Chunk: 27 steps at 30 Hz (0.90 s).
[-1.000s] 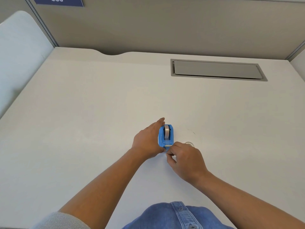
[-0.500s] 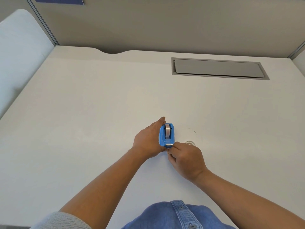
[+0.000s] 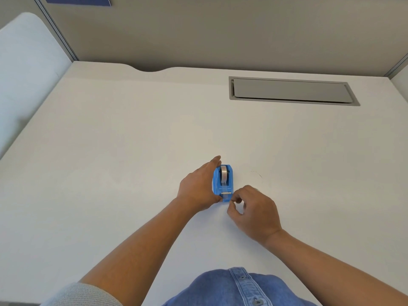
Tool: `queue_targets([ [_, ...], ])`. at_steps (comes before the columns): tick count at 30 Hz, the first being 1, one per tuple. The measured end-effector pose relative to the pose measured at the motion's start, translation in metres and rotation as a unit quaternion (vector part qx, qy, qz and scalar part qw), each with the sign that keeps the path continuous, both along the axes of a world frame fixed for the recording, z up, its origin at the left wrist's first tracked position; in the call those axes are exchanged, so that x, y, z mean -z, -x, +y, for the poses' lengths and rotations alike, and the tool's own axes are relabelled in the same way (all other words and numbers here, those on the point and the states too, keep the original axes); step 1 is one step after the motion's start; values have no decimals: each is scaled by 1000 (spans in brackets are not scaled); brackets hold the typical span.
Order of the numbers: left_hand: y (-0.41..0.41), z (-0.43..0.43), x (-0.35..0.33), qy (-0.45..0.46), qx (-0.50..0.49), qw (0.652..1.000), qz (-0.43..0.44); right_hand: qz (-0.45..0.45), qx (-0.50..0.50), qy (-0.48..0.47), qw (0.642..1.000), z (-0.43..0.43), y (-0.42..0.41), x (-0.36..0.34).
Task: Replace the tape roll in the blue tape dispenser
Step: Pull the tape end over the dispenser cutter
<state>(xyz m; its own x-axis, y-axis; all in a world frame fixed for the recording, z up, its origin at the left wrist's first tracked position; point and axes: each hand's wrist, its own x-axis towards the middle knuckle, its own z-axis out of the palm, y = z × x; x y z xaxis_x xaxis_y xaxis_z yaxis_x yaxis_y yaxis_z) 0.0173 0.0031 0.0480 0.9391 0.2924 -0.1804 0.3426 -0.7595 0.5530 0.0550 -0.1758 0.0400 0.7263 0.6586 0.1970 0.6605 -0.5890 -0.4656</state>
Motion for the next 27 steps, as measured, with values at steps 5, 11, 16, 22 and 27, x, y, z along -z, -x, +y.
queue_targets([
  [5, -1, -1, -1, 4, 0, 1000, 1, 81, 38, -32, 995, 9, -3, -4],
  [11, 0, -2, -3, 8, 1, 1000, 2, 76, 33, -28, 996, 14, -9, -5],
  [16, 0, -2, -2, 13, 2, 1000, 0, 57, 13, -24, 998, 15, -10, -4],
  [22, 1, -5, -3, 20, -7, 1000, -9, 60, 5, -6, 998, 16, -13, -2],
  [27, 3, -6, -3, 18, -9, 1000, -11, 57, -4, -8, 998, 17, -13, -2],
])
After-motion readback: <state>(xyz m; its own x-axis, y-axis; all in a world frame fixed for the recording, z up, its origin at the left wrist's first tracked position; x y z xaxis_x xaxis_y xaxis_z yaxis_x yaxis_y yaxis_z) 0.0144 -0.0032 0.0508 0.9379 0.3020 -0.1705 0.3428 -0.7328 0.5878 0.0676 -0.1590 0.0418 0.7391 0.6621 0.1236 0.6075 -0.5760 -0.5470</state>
